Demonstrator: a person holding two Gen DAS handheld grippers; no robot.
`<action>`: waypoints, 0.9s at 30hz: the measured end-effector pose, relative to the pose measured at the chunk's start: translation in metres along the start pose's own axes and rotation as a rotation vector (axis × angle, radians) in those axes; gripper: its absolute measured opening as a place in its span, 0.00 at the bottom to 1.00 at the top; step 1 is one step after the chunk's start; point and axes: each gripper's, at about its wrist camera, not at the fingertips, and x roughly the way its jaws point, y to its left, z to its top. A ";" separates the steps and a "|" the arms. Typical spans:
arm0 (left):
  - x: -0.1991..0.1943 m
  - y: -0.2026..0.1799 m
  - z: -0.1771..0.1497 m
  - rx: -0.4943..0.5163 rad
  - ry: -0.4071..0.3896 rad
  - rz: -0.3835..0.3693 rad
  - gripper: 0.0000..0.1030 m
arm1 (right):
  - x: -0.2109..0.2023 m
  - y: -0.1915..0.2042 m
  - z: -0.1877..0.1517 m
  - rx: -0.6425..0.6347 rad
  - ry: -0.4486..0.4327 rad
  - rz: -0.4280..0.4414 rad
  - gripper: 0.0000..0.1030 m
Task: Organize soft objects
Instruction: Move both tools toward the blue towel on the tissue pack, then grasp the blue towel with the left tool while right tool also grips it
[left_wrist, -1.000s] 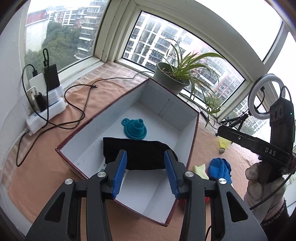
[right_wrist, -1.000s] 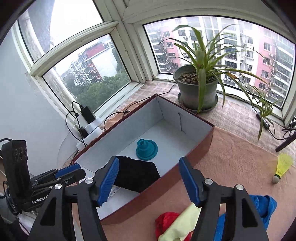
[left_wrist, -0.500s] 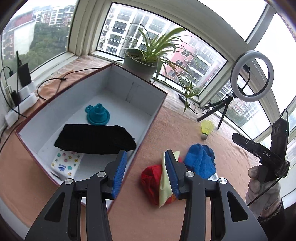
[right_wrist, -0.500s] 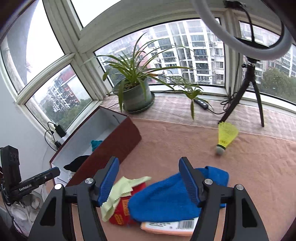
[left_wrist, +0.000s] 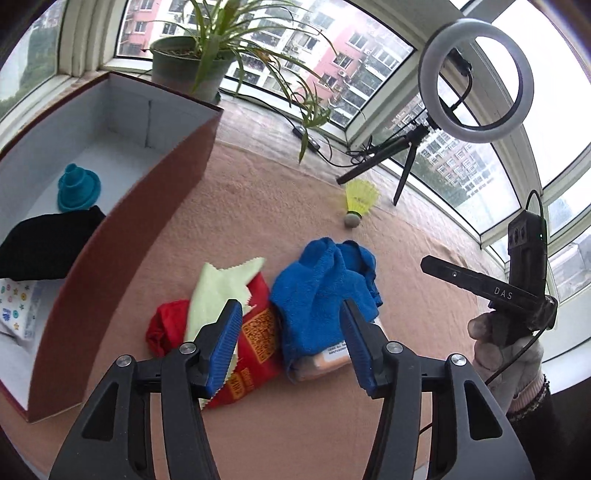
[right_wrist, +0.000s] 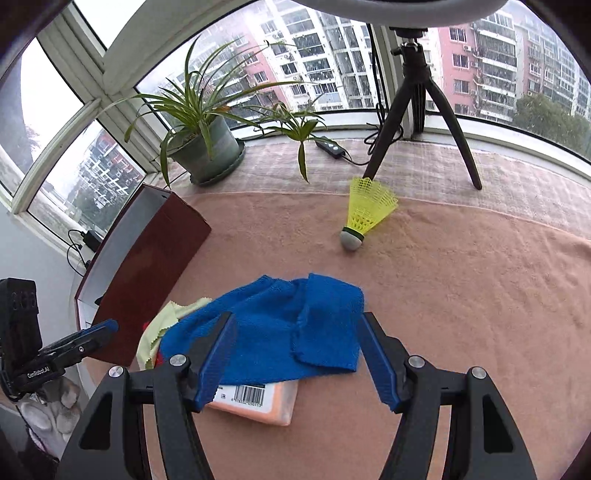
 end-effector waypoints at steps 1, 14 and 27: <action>0.006 -0.005 0.002 0.004 0.018 -0.006 0.53 | 0.003 -0.005 0.001 0.008 0.014 0.012 0.61; 0.077 -0.028 0.023 0.042 0.242 -0.035 0.53 | 0.060 -0.045 0.008 0.139 0.169 0.182 0.62; 0.117 -0.054 0.036 0.160 0.294 0.014 0.52 | 0.094 -0.041 0.006 0.189 0.249 0.288 0.62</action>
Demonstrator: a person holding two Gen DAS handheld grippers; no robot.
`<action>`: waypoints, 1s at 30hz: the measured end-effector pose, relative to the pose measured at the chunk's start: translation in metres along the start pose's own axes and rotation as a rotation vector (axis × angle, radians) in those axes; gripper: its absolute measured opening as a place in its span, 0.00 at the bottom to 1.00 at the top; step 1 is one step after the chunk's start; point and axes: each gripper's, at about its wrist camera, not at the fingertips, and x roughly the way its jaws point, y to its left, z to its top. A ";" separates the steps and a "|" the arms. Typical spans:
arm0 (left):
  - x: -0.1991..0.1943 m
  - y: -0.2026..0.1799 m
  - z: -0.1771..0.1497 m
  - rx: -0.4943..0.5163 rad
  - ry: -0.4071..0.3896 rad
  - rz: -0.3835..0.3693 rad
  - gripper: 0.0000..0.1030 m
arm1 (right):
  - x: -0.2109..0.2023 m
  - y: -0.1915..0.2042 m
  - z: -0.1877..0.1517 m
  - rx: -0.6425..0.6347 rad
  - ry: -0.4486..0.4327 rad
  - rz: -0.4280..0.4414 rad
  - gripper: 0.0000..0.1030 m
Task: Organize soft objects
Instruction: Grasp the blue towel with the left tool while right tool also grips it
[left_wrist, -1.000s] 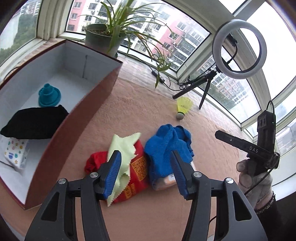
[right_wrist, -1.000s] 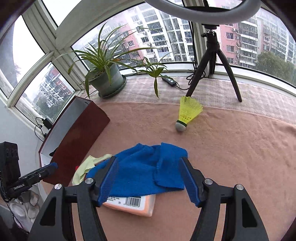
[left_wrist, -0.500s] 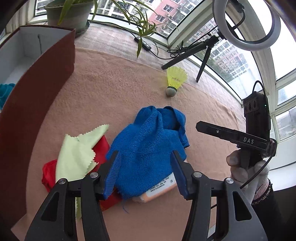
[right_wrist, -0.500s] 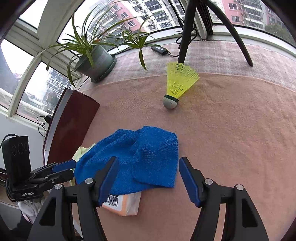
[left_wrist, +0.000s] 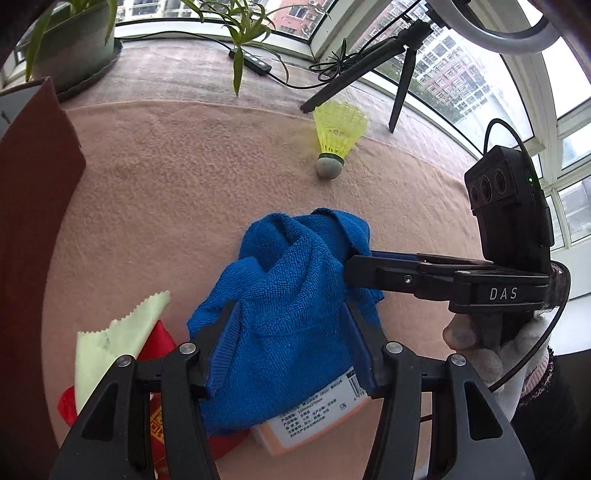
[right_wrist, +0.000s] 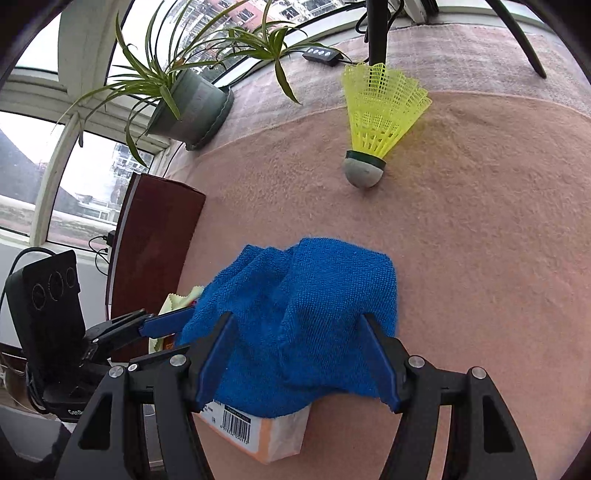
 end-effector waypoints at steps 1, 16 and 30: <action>0.003 -0.001 0.002 0.009 0.002 0.005 0.52 | 0.002 -0.001 0.000 0.010 0.006 0.017 0.62; 0.029 0.007 0.020 -0.009 -0.005 0.002 0.35 | 0.013 -0.010 0.009 0.081 0.023 0.065 0.53; 0.020 -0.001 0.022 0.003 -0.045 -0.019 0.19 | 0.013 0.001 0.009 0.081 0.024 0.092 0.11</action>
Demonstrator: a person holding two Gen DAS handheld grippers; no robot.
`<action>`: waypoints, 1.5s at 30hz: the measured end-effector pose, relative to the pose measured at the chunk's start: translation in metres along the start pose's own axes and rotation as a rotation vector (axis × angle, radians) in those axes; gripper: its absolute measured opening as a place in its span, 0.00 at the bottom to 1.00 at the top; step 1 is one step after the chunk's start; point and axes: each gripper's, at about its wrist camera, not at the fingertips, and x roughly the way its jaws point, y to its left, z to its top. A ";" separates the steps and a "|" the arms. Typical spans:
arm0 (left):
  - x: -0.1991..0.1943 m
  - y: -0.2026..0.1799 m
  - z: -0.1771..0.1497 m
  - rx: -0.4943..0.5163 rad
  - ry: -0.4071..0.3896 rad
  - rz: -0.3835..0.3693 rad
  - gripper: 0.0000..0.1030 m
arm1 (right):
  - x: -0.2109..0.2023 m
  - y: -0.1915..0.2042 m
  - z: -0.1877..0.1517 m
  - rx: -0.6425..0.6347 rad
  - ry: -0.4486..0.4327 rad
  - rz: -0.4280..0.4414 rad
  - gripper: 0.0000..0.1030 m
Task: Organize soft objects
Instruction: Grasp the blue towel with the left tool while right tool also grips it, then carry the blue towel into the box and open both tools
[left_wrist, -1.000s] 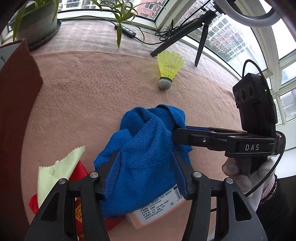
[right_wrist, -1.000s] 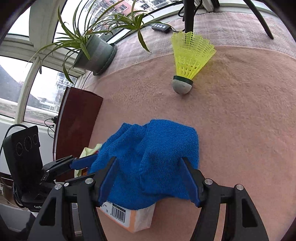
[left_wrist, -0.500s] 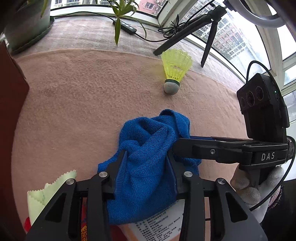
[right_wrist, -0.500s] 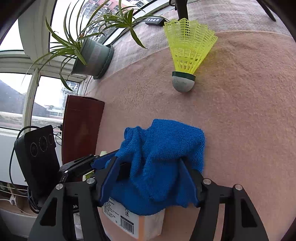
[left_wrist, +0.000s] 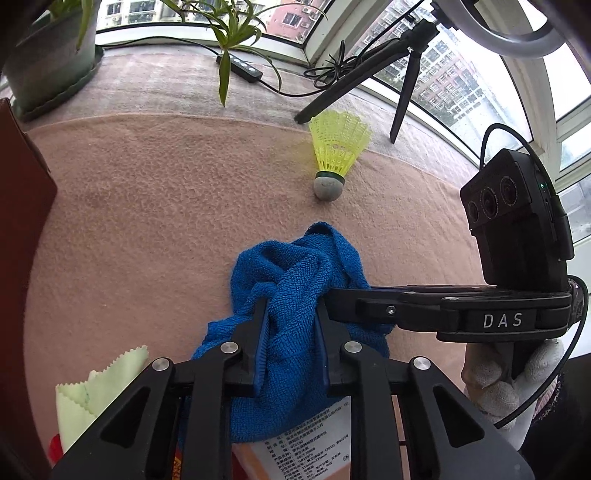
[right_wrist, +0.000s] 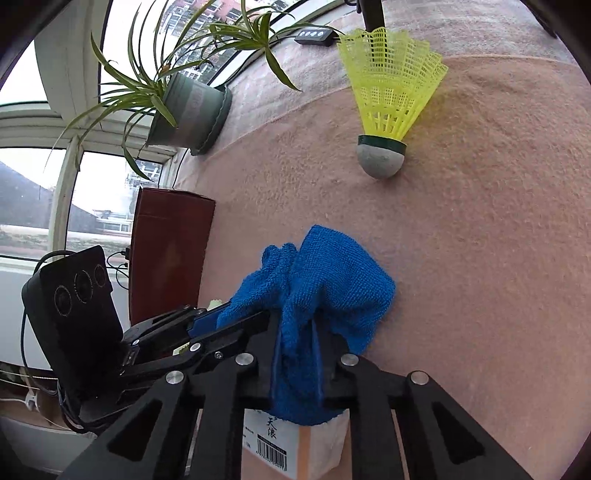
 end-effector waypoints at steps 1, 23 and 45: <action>-0.003 -0.001 0.000 -0.005 -0.008 -0.006 0.18 | -0.003 0.003 -0.001 -0.006 -0.008 0.000 0.11; -0.164 -0.005 -0.030 0.019 -0.326 -0.041 0.16 | -0.068 0.161 -0.030 -0.298 -0.198 -0.023 0.10; -0.275 0.107 -0.051 -0.080 -0.487 0.062 0.16 | 0.015 0.321 -0.043 -0.515 -0.214 -0.019 0.10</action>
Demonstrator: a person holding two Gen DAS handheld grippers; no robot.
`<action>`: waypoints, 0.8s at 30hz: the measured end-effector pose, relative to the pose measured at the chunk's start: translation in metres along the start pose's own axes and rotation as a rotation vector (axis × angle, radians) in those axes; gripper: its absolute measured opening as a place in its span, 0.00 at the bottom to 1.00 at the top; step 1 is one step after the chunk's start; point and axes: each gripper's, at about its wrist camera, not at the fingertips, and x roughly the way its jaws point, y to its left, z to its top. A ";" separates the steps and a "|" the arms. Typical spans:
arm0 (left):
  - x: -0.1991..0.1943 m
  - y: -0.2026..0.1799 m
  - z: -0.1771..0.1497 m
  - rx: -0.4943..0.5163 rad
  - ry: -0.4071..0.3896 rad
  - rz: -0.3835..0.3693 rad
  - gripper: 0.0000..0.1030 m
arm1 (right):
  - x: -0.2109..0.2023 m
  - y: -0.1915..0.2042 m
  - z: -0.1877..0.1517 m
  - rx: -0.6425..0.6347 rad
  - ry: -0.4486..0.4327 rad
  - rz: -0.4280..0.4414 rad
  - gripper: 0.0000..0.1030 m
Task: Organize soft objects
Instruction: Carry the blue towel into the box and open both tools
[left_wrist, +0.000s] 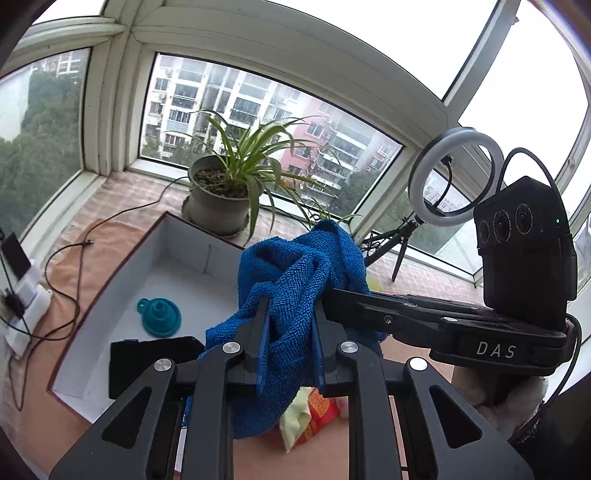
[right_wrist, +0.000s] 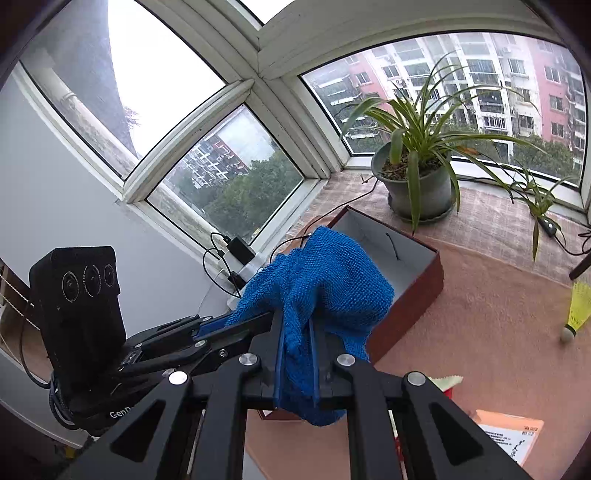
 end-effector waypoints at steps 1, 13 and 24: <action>0.001 0.006 0.003 -0.007 0.000 0.007 0.16 | 0.006 0.003 0.004 -0.002 0.000 -0.001 0.10; 0.042 0.080 0.023 -0.132 0.061 0.006 0.17 | 0.091 0.015 0.039 -0.078 0.062 -0.158 0.10; 0.066 0.098 0.034 -0.157 0.101 0.054 0.34 | 0.103 -0.007 0.062 -0.077 0.030 -0.290 0.46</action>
